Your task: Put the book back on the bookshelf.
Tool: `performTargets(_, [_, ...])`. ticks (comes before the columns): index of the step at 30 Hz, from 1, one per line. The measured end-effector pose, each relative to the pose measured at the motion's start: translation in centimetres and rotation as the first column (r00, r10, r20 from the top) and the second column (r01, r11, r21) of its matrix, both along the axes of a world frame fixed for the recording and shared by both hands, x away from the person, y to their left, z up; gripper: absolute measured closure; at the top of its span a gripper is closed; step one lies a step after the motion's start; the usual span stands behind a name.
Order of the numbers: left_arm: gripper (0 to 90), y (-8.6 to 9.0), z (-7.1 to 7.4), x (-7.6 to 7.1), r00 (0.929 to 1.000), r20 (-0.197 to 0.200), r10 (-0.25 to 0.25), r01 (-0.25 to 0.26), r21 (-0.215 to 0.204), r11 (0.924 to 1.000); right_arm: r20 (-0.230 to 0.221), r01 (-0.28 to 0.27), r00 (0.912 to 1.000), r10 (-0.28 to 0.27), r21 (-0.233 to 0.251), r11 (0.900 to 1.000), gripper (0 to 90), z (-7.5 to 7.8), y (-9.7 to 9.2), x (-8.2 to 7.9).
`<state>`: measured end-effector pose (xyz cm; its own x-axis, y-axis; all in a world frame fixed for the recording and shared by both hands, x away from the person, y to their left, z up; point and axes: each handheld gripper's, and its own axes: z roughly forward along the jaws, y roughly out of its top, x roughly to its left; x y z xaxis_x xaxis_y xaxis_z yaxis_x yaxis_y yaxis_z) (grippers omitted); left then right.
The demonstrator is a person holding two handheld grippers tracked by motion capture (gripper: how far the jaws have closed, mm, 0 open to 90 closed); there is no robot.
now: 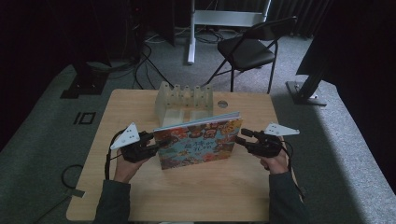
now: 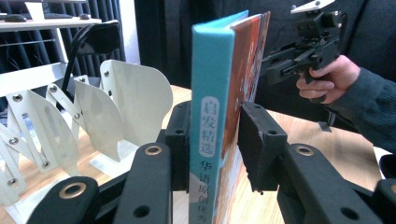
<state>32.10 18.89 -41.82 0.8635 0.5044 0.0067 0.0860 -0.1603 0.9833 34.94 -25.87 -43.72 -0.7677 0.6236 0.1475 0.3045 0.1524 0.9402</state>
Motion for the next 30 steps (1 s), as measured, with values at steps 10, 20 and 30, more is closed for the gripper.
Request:
performTargets(10, [65.7,-0.7,-0.3,0.4,0.9998,0.001,-0.022,0.022,-0.013,0.9997,-0.010,0.016,0.9998,-0.016,-0.004,0.9999,49.4,-0.5,-0.7,-0.2])
performTargets(20, [64.0,-1.8,-0.6,0.9,0.9992,0.005,-0.041,0.041,-0.039,0.9984,-0.016,0.029,0.9994,-0.029,-0.003,0.9996,49.3,-1.0,-1.3,-0.4])
performTargets(30, [63.0,-2.1,-0.8,1.1,0.9987,0.004,-0.050,0.050,-0.050,0.9975,-0.036,0.041,0.9985,-0.041,0.003,0.9992,49.3,-1.7,-2.1,-0.6])
